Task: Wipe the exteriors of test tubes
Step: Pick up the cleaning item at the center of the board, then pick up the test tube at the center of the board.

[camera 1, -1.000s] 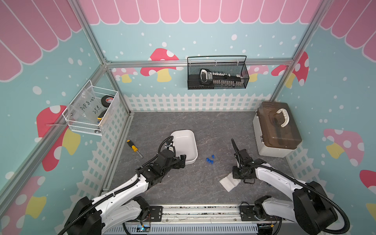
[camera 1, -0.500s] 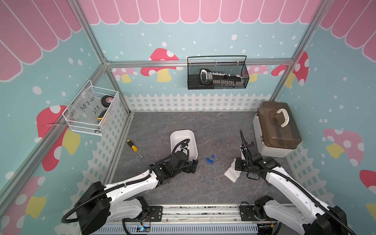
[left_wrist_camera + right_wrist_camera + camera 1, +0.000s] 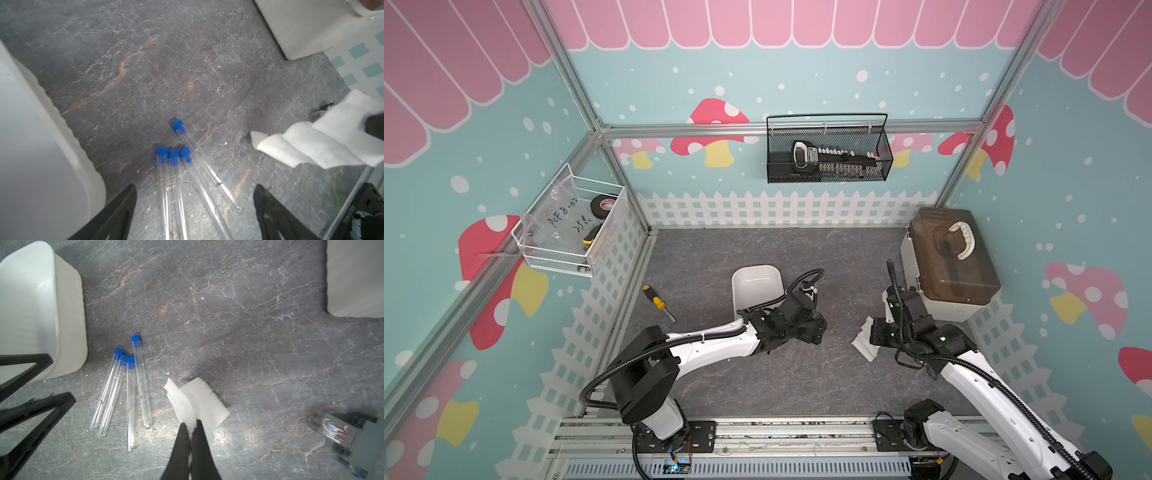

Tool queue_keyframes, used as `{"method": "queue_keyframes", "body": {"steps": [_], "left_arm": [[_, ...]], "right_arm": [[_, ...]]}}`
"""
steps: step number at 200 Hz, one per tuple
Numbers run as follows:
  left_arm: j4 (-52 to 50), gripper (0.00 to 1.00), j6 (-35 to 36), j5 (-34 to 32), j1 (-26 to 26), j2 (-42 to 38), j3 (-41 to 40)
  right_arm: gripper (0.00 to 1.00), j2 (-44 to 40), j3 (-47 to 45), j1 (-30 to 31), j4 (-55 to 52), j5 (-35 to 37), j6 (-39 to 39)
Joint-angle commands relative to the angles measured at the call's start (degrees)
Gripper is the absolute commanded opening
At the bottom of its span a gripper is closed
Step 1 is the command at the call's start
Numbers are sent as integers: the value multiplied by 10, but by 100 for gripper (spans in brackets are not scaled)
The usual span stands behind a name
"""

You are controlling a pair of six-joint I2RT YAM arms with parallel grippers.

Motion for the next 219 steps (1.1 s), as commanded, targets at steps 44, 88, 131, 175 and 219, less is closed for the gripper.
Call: {"method": "queue_keyframes", "body": {"steps": [44,88,131,175,219], "left_arm": [[-130,86,1,33,-1,145,165],[-182,84,-9,35,0,203,232],[-210,81,-20,41,9,247,271],[-208,77,-25,27,17,258,278],[-194,76,-19,20,13,209,263]], "right_arm": [[0,-26,0,-6,-24,1,19],[0,-31,-8,-6,-24,-10,21],[0,-37,-10,-7,-23,-17,21],[0,-47,-18,-7,-24,-26,21],[0,-55,-27,-7,-24,-25,24]]}}
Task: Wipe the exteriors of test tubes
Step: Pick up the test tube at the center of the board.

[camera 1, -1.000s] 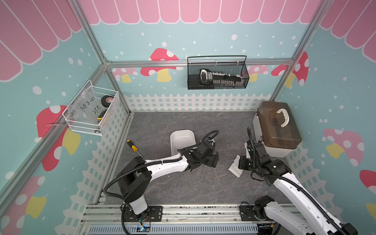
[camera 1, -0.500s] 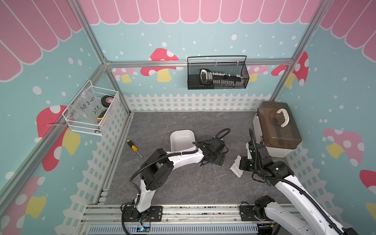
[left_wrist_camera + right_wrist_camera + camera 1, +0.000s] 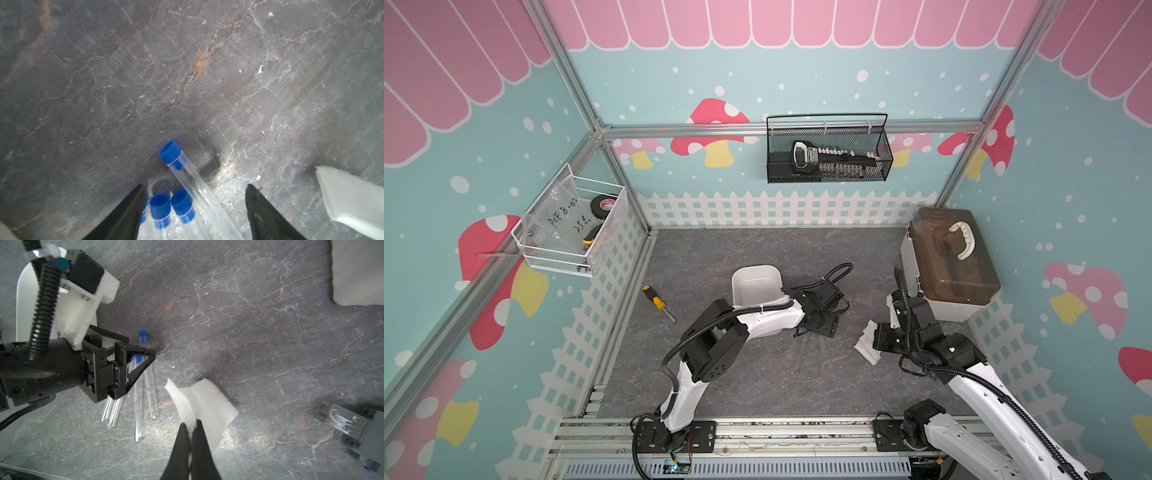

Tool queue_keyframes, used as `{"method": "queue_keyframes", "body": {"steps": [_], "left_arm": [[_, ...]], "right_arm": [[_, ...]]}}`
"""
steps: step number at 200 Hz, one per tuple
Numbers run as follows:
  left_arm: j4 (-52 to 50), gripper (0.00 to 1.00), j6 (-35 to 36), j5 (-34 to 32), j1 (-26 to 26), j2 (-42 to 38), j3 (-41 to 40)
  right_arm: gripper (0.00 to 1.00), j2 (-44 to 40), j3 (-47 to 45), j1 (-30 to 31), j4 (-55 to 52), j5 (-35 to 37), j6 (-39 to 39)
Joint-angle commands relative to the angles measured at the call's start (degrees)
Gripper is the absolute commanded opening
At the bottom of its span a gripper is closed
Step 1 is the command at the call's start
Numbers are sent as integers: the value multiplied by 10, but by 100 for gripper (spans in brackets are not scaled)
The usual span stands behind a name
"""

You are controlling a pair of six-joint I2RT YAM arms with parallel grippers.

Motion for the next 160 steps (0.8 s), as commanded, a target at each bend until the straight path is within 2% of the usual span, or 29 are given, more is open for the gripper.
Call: {"method": "queue_keyframes", "body": {"steps": [1,39,111,133,160], "left_arm": [[3,76,-6,-11,-2,-41,-1],[4,74,-22,-6,-20,-107,-69],[18,71,-32,-64,-61,-305,-323],[29,68,-39,-67,-61,-328,-361],[24,66,-35,-62,-60,-309,-361]], "right_arm": [[0,-6,-9,-3,-11,-3,12],[0,-5,-9,-3,-10,-4,9],[0,0,-20,-3,-1,-12,4],[0,-1,-23,-3,6,-16,6],[0,-4,-28,-3,8,-19,9]]}}
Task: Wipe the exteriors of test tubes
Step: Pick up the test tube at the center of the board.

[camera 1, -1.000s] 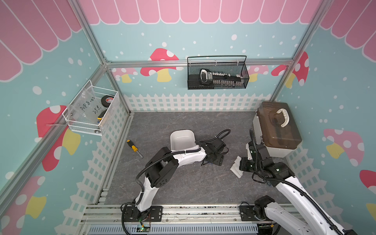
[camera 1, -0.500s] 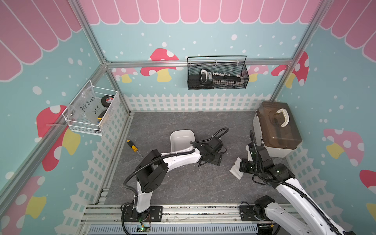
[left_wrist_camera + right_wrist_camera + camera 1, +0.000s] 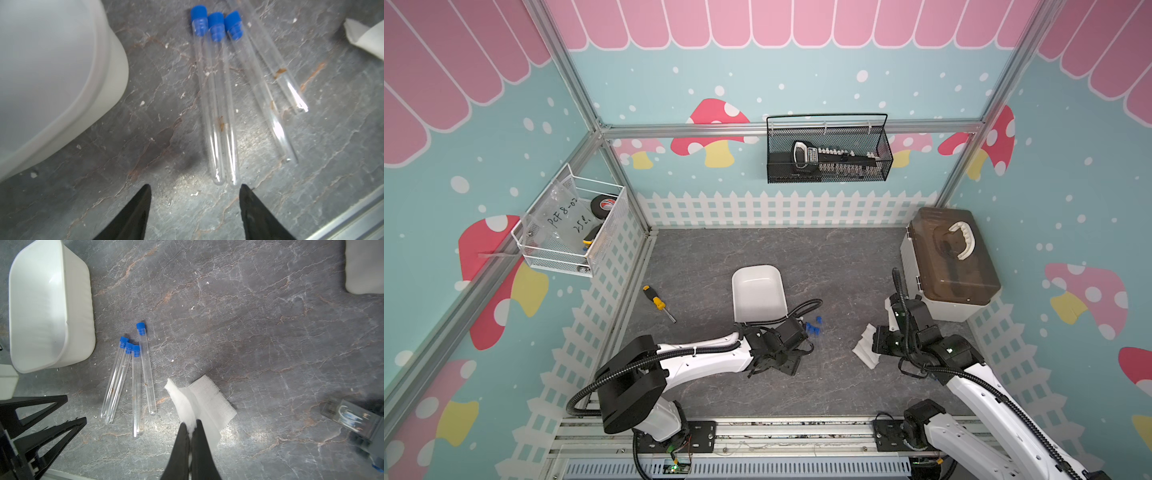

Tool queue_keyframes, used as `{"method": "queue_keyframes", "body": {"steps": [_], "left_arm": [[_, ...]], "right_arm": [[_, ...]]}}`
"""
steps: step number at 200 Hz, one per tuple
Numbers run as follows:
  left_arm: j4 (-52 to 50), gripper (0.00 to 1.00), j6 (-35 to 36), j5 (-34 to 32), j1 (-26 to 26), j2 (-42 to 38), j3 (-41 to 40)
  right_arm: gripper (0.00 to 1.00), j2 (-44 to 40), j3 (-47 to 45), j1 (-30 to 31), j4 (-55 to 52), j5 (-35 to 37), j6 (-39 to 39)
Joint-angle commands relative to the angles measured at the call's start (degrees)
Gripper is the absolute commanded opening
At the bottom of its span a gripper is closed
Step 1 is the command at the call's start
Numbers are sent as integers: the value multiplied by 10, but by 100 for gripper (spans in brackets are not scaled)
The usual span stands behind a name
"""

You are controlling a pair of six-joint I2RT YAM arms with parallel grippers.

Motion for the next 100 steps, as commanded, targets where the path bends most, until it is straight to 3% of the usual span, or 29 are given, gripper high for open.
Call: {"method": "queue_keyframes", "body": {"steps": [1,100], "left_arm": [[10,66,-12,-13,0,11,0],[25,62,8,8,-1,76,30]], "right_arm": [[0,-4,-12,-3,4,-6,9],[0,-20,-17,-3,-2,-4,15]]}}
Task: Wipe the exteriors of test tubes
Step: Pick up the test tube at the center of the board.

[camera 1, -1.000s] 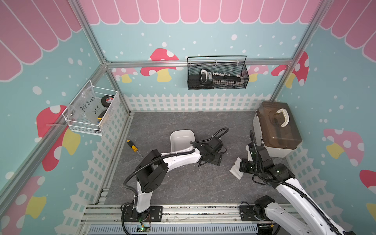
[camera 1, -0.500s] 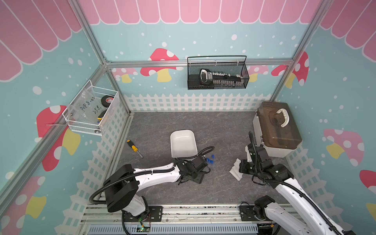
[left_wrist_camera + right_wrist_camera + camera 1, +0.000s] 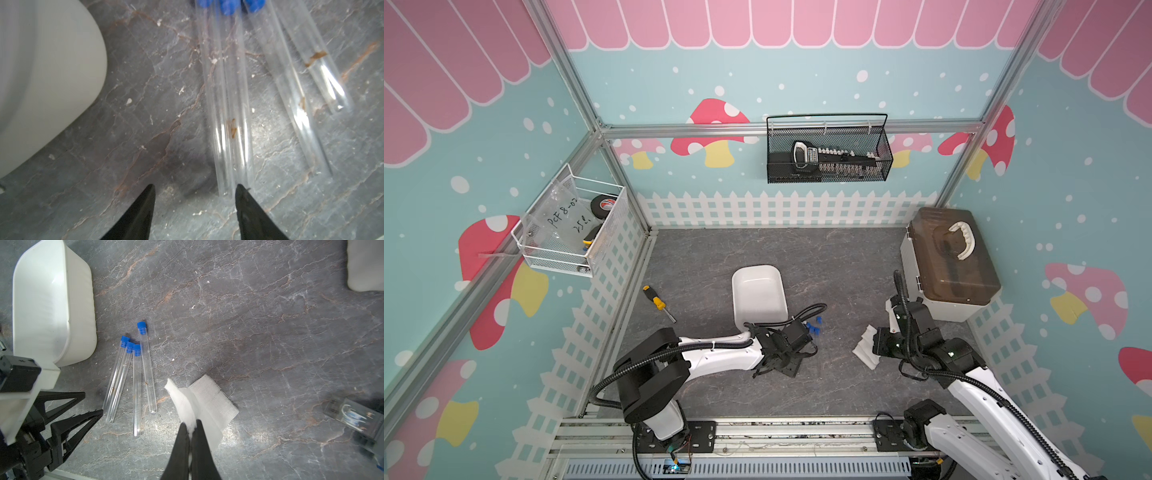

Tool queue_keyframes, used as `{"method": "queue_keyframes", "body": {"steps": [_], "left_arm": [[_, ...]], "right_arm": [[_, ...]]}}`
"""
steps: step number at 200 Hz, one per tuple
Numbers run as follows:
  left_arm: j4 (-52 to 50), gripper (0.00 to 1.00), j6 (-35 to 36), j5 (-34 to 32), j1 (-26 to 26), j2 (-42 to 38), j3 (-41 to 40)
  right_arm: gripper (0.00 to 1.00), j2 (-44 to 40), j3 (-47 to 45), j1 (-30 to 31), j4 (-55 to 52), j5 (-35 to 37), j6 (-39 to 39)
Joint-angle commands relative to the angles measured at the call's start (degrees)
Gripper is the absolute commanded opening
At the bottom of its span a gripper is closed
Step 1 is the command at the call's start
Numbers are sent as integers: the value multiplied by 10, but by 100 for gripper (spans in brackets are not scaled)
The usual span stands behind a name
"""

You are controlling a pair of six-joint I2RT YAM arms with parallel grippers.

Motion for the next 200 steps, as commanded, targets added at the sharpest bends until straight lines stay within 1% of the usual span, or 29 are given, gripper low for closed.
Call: {"method": "queue_keyframes", "body": {"steps": [1,38,99,126,161,183,200], "left_arm": [[10,62,4,5,-1,12,16],[9,60,10,8,-3,25,17],[-12,59,6,-16,-3,30,7],[-12,57,6,-9,-4,34,12],[-11,52,12,2,-5,44,17],[-10,45,14,5,-6,43,14],[-10,42,14,6,-7,43,12]], "right_arm": [[0,-4,-8,-3,-5,-3,11],[0,-3,-8,-3,-6,-2,11],[0,-2,-10,-3,-7,0,14],[0,-1,-10,-3,-7,1,14],[0,-2,-11,-3,-7,1,15],[0,-3,-11,-3,-7,1,16],[0,-2,-12,-3,-6,2,17]]}}
